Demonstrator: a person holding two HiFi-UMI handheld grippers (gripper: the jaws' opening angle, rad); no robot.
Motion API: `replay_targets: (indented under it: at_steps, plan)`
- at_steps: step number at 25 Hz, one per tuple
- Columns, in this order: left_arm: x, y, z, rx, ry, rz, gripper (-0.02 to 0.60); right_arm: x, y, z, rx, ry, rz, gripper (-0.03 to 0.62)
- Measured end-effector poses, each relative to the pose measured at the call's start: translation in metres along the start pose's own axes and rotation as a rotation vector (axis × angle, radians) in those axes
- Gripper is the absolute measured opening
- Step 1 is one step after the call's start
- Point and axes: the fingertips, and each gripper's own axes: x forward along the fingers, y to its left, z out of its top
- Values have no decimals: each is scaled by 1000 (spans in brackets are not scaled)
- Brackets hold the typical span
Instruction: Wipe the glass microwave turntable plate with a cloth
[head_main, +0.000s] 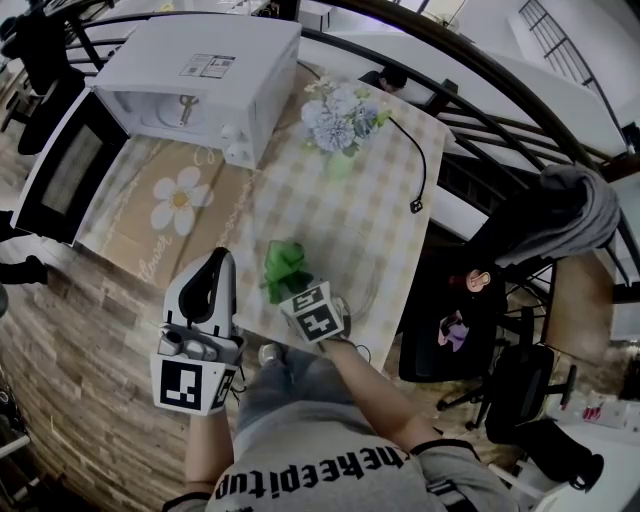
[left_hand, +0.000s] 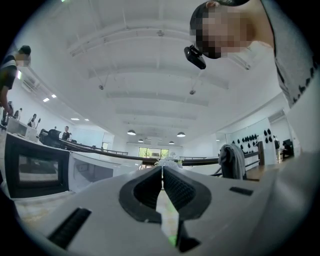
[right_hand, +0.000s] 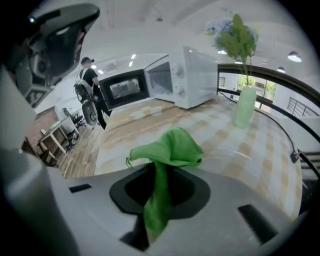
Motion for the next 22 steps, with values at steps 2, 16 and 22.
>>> replay_targets:
  at_steps: [2, 16, 22]
  plan:
    - [0, 1, 0, -1, 2, 2, 11, 7, 3, -6, -55, 13, -5, 61]
    - [11, -7, 1, -6, -4, -32, 11, -16, -47, -25, 65, -4, -79, 61]
    - [18, -17, 2, -6, -8, -57, 11, -34, -88, -39, 136, -13, -156, 61]
